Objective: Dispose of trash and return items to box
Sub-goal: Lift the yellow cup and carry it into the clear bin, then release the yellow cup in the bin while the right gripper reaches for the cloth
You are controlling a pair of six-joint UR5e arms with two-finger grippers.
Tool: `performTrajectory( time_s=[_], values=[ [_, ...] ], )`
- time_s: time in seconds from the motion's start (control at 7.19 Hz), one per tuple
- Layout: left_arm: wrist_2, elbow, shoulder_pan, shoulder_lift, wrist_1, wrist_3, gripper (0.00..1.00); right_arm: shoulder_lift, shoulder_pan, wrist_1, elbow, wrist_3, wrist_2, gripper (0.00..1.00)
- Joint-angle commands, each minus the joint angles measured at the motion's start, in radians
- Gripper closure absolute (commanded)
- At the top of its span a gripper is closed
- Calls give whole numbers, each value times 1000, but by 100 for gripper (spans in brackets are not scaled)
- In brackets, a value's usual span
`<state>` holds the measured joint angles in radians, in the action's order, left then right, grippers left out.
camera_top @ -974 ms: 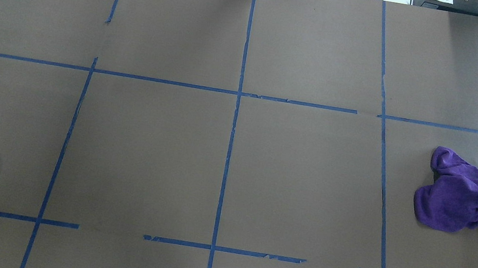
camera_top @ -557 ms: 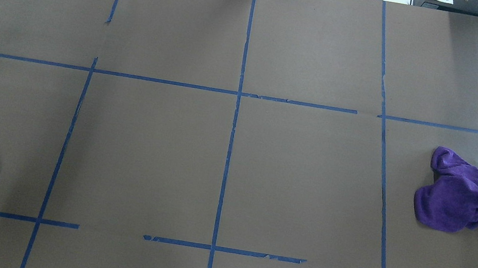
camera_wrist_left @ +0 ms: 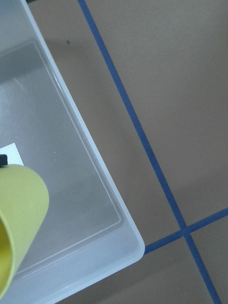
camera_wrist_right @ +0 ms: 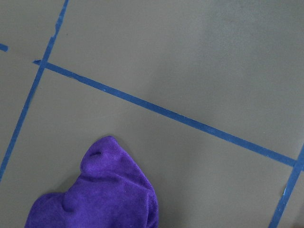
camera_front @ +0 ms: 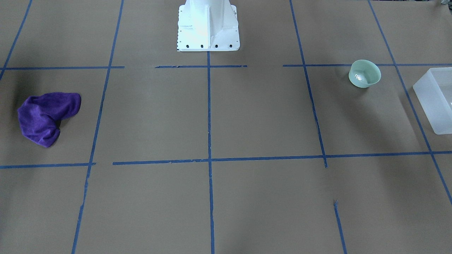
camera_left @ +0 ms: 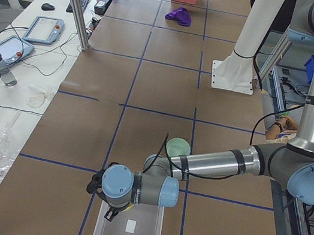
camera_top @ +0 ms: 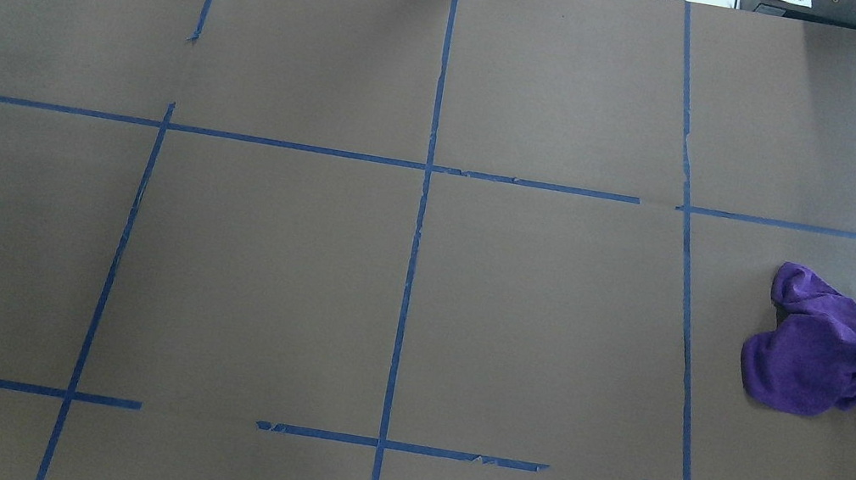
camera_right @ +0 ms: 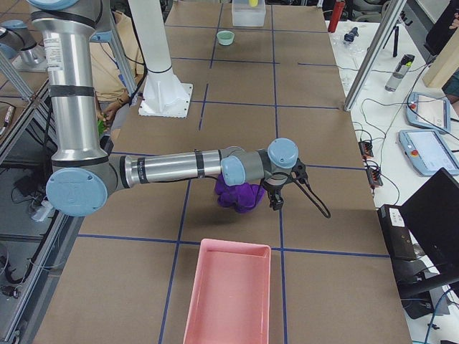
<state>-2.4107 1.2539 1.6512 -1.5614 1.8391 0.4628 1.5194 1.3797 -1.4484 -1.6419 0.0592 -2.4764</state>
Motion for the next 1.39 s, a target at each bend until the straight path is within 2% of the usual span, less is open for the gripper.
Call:
performTrajectory(
  time_s=[0.0,0.28,0.7,0.84,1.11,1.25],
  values=[
    [-44,-77,-94,-3,93,-83,100,1,-8,-1,2,-2,-1,0],
    [-44,-131,-146,-3,172,-148,100,1,-11,-1,2,-10,1,0],
    [-44,-133,-151,-3,172,-148,100,-1,-17,-1,-2,-15,-3,0],
    [-42,-133,-154,-3,172,-148,89,-1,-21,-1,-6,-13,-3,0],
    [-42,-113,-156,4,167,-148,0,-1,-28,0,-24,-36,-3,0],
    [-30,-61,-152,17,163,-151,0,1,-46,2,-62,-164,-1,0]
  ],
)
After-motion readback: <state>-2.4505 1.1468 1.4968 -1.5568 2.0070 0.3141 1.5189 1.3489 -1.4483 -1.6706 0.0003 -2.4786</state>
